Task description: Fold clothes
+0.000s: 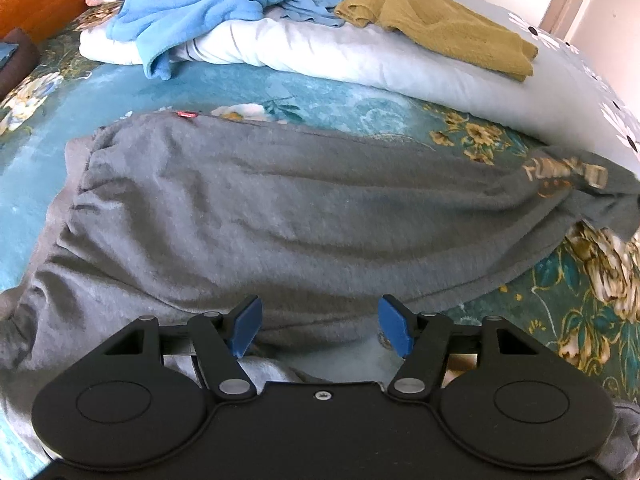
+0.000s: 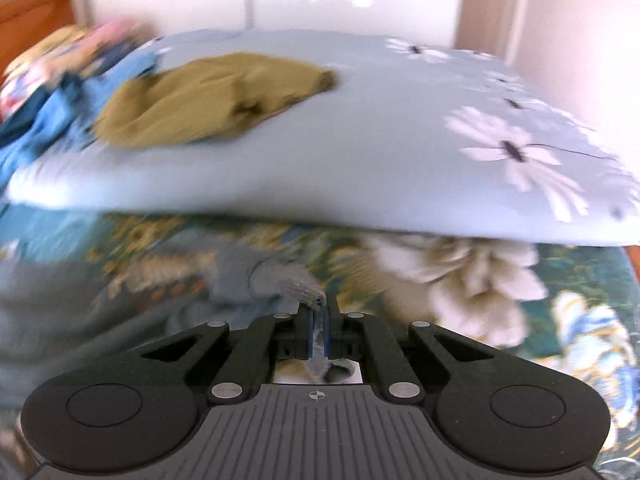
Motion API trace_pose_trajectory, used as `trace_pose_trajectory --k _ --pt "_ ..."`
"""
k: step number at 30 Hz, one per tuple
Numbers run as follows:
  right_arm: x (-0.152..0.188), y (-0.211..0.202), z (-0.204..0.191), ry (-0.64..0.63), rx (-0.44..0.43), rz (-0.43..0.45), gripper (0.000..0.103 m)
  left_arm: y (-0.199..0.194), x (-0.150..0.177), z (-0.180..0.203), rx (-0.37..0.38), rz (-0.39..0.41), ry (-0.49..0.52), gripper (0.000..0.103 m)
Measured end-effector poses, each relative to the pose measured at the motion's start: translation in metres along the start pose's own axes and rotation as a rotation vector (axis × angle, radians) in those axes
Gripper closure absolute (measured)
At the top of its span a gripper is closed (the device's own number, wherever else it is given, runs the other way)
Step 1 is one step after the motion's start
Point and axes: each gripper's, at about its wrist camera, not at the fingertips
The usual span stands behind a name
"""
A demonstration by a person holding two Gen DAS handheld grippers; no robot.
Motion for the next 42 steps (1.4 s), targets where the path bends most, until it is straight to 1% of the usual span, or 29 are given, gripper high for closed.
trace_pose_trajectory --k 4,8,13,16,17,19,20,21,23,25,28,30,33,37,40,42 --pt "-0.018 0.019 0.022 0.027 0.056 -0.007 0.100 0.004 -0.001 -0.006 -0.013 -0.011 -0.012 0.040" --pt "-0.028 0.052 0.026 0.018 0.103 -0.039 0.099 0.008 -0.001 -0.010 -0.024 -0.024 -0.005 0.040" --pt "-0.019 0.095 0.014 -0.061 0.145 -0.122 0.098 0.013 -0.001 -0.012 -0.036 -0.033 0.015 0.040" --pt "-0.015 0.105 0.011 -0.078 0.150 -0.142 0.097 0.017 -0.002 -0.012 -0.038 -0.036 0.007 0.040" --pt "-0.016 0.102 0.011 -0.078 0.139 -0.138 0.096 0.018 -0.003 -0.012 -0.038 -0.036 0.002 0.040" --pt "-0.018 0.095 0.013 -0.077 0.116 -0.130 0.088 0.019 -0.004 -0.011 -0.035 -0.032 -0.003 0.040" --pt "-0.019 0.087 0.017 -0.064 0.098 -0.115 0.079 0.019 -0.005 -0.011 -0.033 -0.028 -0.003 0.040" --pt "-0.020 0.078 0.020 -0.050 0.081 -0.099 0.069 0.019 -0.006 -0.010 -0.031 -0.024 -0.002 0.040" --pt "-0.023 0.064 0.030 -0.001 0.048 -0.079 0.066 0.019 -0.008 -0.009 -0.031 -0.009 0.003 0.040" --pt "-0.021 0.057 0.048 0.102 0.024 -0.097 0.066 0.019 -0.010 -0.009 -0.044 0.007 0.002 0.040" --pt "-0.010 0.059 0.072 0.300 -0.050 -0.151 0.066 0.019 -0.013 -0.010 -0.057 0.020 -0.022 0.040" --pt "-0.001 0.065 0.079 0.406 -0.071 -0.169 0.066 0.020 -0.014 -0.010 -0.053 0.013 -0.029 0.039" --pt "0.011 0.075 0.088 0.563 -0.101 -0.197 0.065 0.020 -0.013 -0.008 -0.052 0.007 -0.006 0.039" --pt "0.023 0.087 0.088 0.660 -0.109 -0.194 0.065 0.021 -0.008 -0.008 -0.056 -0.003 0.007 0.039" --pt "0.024 0.088 0.088 0.689 -0.116 -0.164 0.073 0.021 -0.006 -0.010 -0.058 -0.007 -0.003 0.039" --pt "0.024 0.087 0.090 0.714 -0.132 -0.149 0.094 0.021 -0.006 -0.011 -0.058 -0.007 -0.007 0.039"
Point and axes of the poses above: each gripper's, at about its wrist camera, not at the fingertips, and y roughly the way its jaws point, z to its right, x to its underside, and after that the axes turned 10 degrees about y, right-handed
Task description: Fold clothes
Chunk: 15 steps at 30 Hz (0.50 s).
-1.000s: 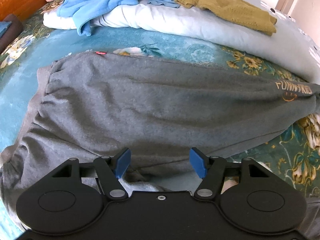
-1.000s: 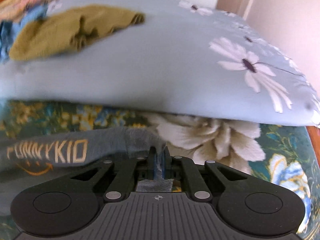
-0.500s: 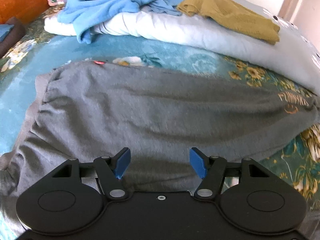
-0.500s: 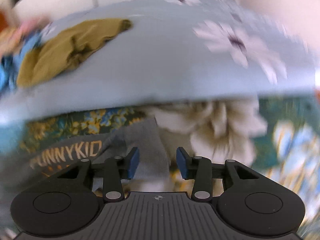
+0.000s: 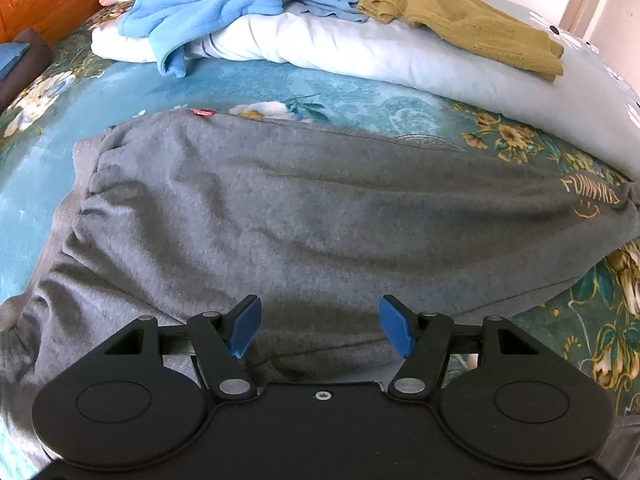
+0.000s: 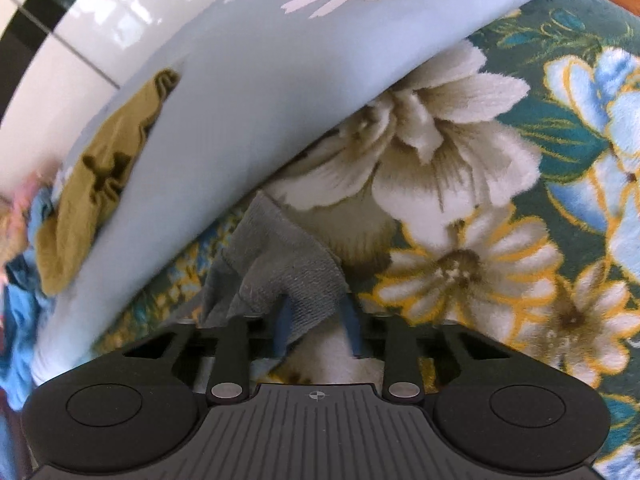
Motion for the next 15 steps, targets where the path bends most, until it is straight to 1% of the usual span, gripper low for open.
trace_pose_trajectory --k 4,8,11,14,15 --pt "-0.001 -0.009 -0.006 -0.010 -0.021 0.035 0.096 0.000 -0.001 0.000 0.002 -0.001 -0.004 0.039" --pt "-0.006 -0.031 -0.013 -0.036 -0.051 0.078 0.098 -0.002 -0.003 -0.002 -0.003 0.007 -0.008 0.039" --pt "-0.010 -0.048 -0.011 -0.035 -0.061 0.088 0.098 -0.002 -0.004 -0.006 -0.008 0.007 -0.021 0.039" --pt "-0.011 -0.060 -0.004 -0.009 -0.047 0.091 0.099 -0.002 -0.003 -0.009 -0.011 0.005 -0.026 0.039" --pt "-0.011 -0.061 -0.001 -0.003 -0.029 0.086 0.099 -0.001 -0.003 -0.010 -0.011 0.004 -0.024 0.039"
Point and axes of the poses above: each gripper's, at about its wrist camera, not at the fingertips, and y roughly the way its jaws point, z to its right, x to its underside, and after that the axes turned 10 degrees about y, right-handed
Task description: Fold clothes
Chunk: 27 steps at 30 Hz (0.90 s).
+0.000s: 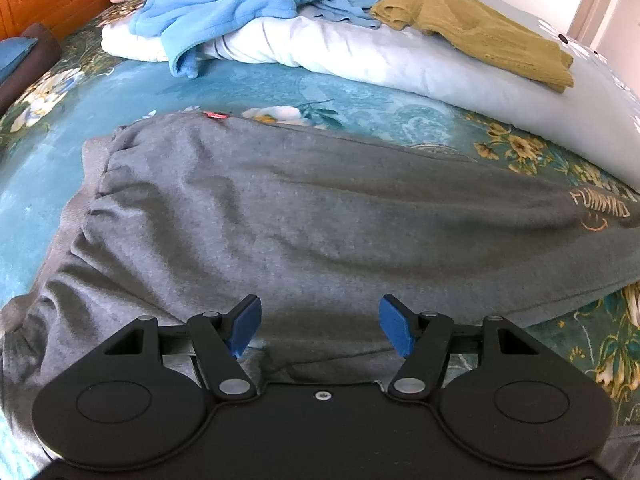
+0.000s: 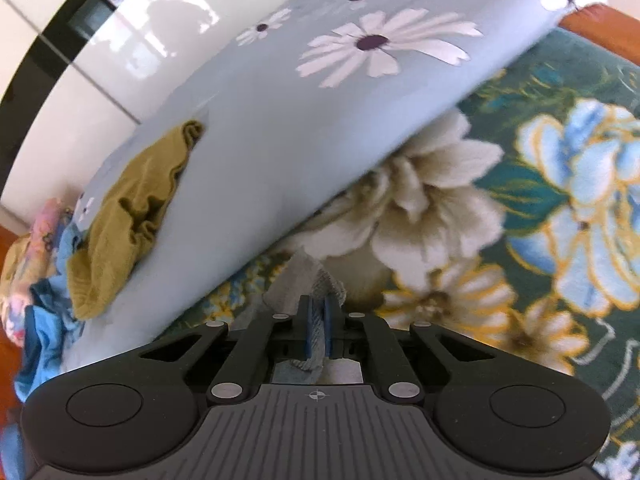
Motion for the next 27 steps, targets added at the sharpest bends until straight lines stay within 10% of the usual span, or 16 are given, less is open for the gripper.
trace_pose_trajectory --k 11,17,24,27 --pt "0.003 0.009 0.041 0.088 0.111 0.006 0.102 0.003 0.000 -0.002 0.002 -0.006 0.010 0.039" --pt "0.006 0.009 0.040 0.117 0.089 -0.006 0.069 0.002 -0.002 -0.001 0.003 0.000 0.004 0.039" --pt "0.017 0.028 0.026 0.124 0.064 -0.047 0.070 0.000 -0.001 -0.003 -0.008 0.004 0.001 0.039" --pt "0.019 0.031 0.019 0.117 0.062 -0.051 0.089 -0.002 0.000 -0.007 -0.017 0.004 -0.007 0.039"
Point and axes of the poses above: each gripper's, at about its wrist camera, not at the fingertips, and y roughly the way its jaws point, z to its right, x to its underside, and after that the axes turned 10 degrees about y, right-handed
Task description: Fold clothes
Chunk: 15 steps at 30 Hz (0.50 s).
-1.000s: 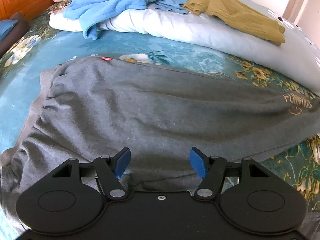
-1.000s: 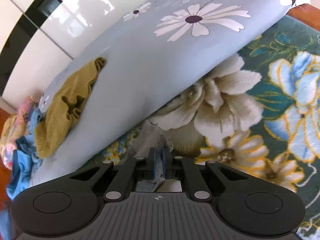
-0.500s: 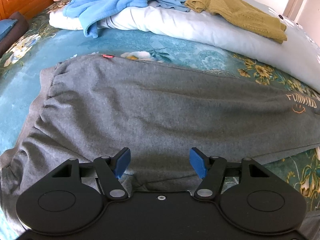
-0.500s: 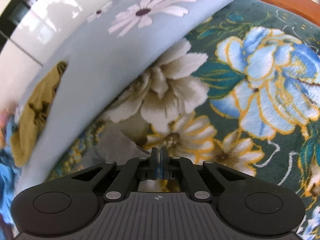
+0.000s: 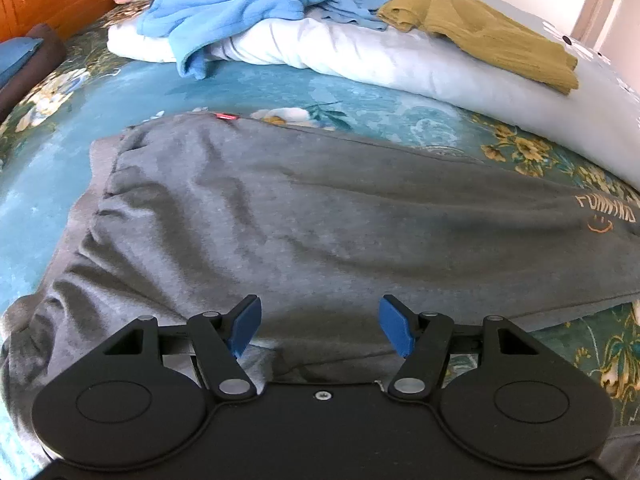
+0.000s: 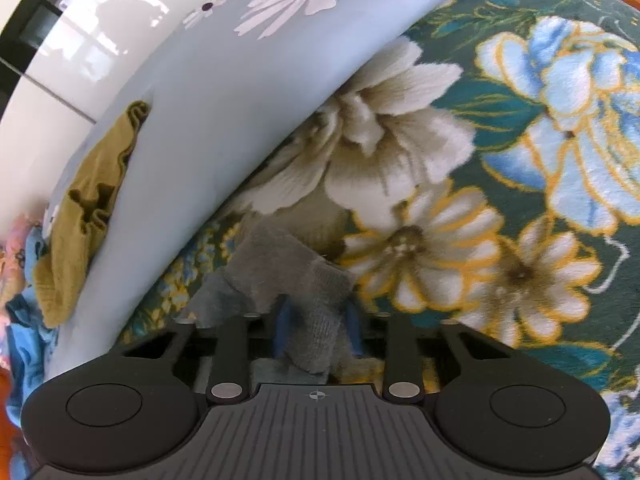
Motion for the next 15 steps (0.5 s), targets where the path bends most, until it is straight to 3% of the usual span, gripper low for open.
trace_pose_trajectory --k 2,8,10,13,15 --pt "-0.001 -0.001 -0.002 0.006 0.005 0.014 0.095 -0.002 0.001 -0.004 -0.008 0.003 -0.007 0.039" --pt "-0.002 0.003 -0.003 -0.008 0.067 0.030 0.095 -0.006 0.006 -0.017 -0.028 0.005 -0.033 0.039" --pt "-0.001 0.004 -0.005 -0.018 0.078 0.032 0.092 -0.008 0.007 -0.021 -0.031 0.008 -0.036 0.039" --pt "-0.001 -0.003 -0.011 -0.046 0.092 0.045 0.069 -0.014 0.007 -0.027 -0.033 0.024 -0.038 0.039" --pt "0.003 -0.017 -0.018 -0.101 0.077 0.068 0.067 -0.020 0.005 -0.033 -0.031 0.038 -0.051 0.039"
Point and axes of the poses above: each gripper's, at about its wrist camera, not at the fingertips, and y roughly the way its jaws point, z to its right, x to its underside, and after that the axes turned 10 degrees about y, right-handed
